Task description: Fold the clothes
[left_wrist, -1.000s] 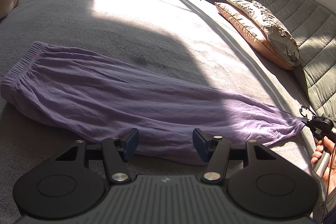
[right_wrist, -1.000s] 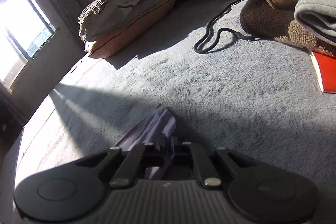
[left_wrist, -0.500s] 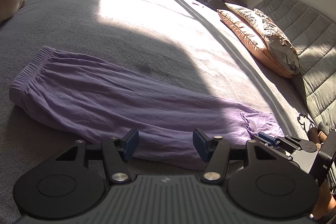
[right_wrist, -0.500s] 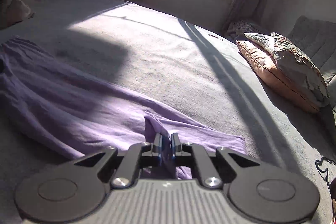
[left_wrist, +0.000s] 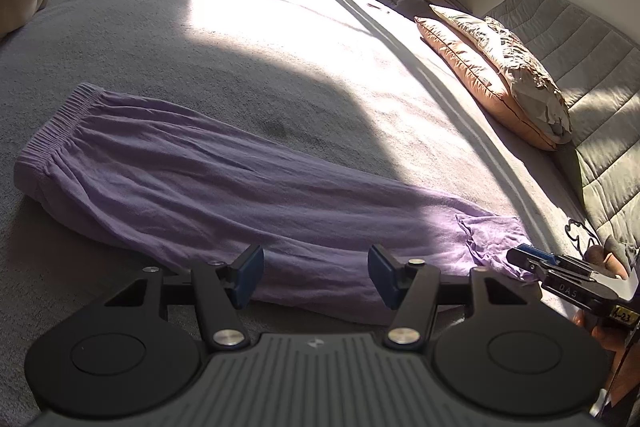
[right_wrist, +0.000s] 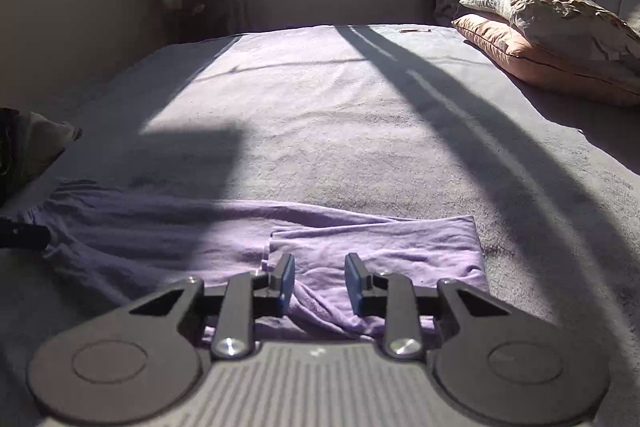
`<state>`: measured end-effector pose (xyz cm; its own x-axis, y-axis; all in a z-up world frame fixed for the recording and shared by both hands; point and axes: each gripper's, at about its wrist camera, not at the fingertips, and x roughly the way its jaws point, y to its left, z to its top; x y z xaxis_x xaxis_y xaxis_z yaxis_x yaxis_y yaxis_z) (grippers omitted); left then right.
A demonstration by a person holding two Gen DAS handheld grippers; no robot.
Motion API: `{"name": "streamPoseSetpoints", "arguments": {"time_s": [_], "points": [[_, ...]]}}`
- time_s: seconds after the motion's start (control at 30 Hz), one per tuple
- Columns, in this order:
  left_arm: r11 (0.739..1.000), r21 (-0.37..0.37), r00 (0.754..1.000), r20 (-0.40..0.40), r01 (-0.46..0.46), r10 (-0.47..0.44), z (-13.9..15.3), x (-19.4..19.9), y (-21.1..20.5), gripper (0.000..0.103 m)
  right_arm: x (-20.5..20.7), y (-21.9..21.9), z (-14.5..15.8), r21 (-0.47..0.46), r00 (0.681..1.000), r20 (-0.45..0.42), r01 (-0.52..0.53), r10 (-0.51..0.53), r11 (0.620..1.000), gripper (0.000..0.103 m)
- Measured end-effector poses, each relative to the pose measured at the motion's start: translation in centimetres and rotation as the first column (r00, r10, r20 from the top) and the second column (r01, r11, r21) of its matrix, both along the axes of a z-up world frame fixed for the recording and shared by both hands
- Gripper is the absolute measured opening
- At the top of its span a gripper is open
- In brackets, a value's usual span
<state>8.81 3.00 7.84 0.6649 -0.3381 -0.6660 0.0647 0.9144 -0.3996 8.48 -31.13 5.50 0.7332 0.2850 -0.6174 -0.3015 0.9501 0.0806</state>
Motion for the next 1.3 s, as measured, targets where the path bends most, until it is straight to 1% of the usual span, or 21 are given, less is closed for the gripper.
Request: {"name": "streamPoseSetpoints", "arguments": {"time_s": [0.1, 0.13, 0.2, 0.23, 0.27, 0.3, 0.37, 0.43, 0.53, 0.57, 0.63, 0.77, 0.8, 0.83, 0.9, 0.93, 0.97, 1.03, 1.1, 1.17, 1.3], "points": [[1.0, 0.009, 1.0, -0.001, 0.008, -0.008, -0.1, -0.1, -0.1, 0.061, 0.3, 1.7, -1.4, -0.077, 1.0, -0.005, -0.016, 0.016, 0.997, 0.031], [1.0, 0.011, 1.0, 0.0, 0.007, -0.007, -0.1, -0.1, 0.0, 0.061, 0.4, 2.0, -1.8, -0.082, 0.999, -0.03, -0.031, 0.028, 0.996, 0.031], [1.0, 0.005, 1.0, -0.001, -0.002, 0.002, 0.0, 0.0, 0.2, 0.061, 0.1, 2.8, -2.2, -0.096, 0.994, -0.06, -0.094, 0.088, 0.991, 0.028], [1.0, 0.0, 1.0, -0.002, -0.007, 0.007, 0.0, 0.1, 0.4, 0.061, -0.1, 3.4, -2.2, -0.126, 0.992, -0.057, -0.118, 0.111, 0.985, 0.021], [1.0, -0.003, 1.0, -0.004, -0.012, 0.012, 0.0, 0.1, 0.4, 0.061, -0.3, 3.8, -2.2, -0.154, 0.992, -0.051, -0.118, 0.112, 0.981, 0.008], [1.0, -0.005, 1.0, -0.006, -0.014, 0.014, 0.0, 0.2, 0.4, 0.061, -0.4, 4.1, -2.1, -0.181, 0.993, -0.045, -0.114, 0.108, 0.977, 0.005], [1.0, -0.003, 1.0, -0.004, -0.01, 0.01, 0.0, 0.1, 0.4, 0.061, -0.8, 4.4, -1.4, -0.186, 0.996, 0.004, -0.087, 0.09, 0.979, 0.005], [1.0, -0.003, 1.0, 0.0, -0.007, 0.007, 0.1, 0.0, 0.4, 0.061, -1.1, 4.4, -0.8, -0.177, 0.995, 0.052, -0.07, 0.08, 0.982, 0.005], [1.0, -0.009, 1.0, 0.001, -0.011, 0.011, 0.2, 0.0, 0.5, 0.061, -1.9, 4.5, 0.8, -0.128, 0.99, 0.112, -0.066, 0.081, 0.99, 0.005], [1.0, -0.009, 1.0, 0.0, -0.012, 0.012, 0.2, 0.0, 0.5, 0.061, -2.1, 4.6, 1.1, -0.106, 0.989, 0.114, -0.081, 0.093, 0.991, 0.005], [1.0, -0.007, 1.0, -0.003, -0.013, 0.013, 0.2, 0.0, 0.5, 0.061, -2.2, 5.2, 0.9, -0.111, 0.989, 0.07, -0.12, 0.128, 0.987, 0.005], [1.0, -0.01, 1.0, -0.002, -0.014, 0.014, 0.3, 0.0, 0.5, 0.061, -1.9, 7.2, -2.3, -0.251, 0.978, -0.09, -0.205, 0.188, 0.946, 0.006], [1.0, -0.012, 1.0, -0.001, -0.015, 0.015, 0.3, 0.0, 0.6, 0.061, -2.1, 7.5, -2.3, -0.272, 0.973, -0.096, -0.229, 0.21, 0.935, 0.006], [1.0, -0.014, 1.0, -0.001, -0.016, 0.016, 0.3, 0.0, 0.6, 0.061, -2.2, 7.4, -2.1, -0.266, 0.969, -0.104, -0.244, 0.224, 0.933, 0.008], [1.0, -0.018, 1.0, -0.005, -0.02, 0.019, 0.3, 0.1, 0.7, 0.061, -2.1, 6.7, -0.9, -0.187, 0.955, -0.13, -0.288, 0.267, 0.939, 0.01], [1.0, -0.02, 1.0, -0.007, -0.02, 0.02, 0.2, 0.2, 0.7, 0.061, -2.0, 6.4, -0.3, -0.159, 0.953, -0.122, -0.296, 0.279, 0.942, 0.013], [0.999, -0.025, 1.0, -0.009, -0.022, 0.022, 0.2, 0.2, 0.7, 0.061, -2.0, 6.1, 0.3, -0.136, 0.951, -0.109, -0.301, 0.288, 0.944, 0.019], [0.999, -0.036, 1.0, -0.013, -0.024, 0.024, 0.3, 0.2, 0.8, 0.061, -1.7, 5.9, 1.1, -0.141, 0.968, -0.062, -0.248, 0.241, 0.959, 0.027], [0.999, -0.045, 1.0, -0.012, -0.025, 0.025, 0.5, 0.2, 0.9, 0.061, -0.7, 5.8, 1.5, -0.133, 0.987, -0.023, -0.16, 0.158, 0.978, 0.027], [0.998, -0.055, 0.999, -0.011, -0.032, 0.032, 0.6, 0.2, 1.3, 0.061, 0.3, 6.1, 1.1, -0.122, 0.994, -0.031, -0.112, 0.109, 0.986, 0.027], [0.996, -0.08, 0.999, -0.017, -0.047, 0.046, 0.8, 0.3, 2.0, 0.061, 1.9, 8.7, -0.9, -0.182, 0.994, -0.068, -0.098, 0.087, 0.978, 0.027]]}}
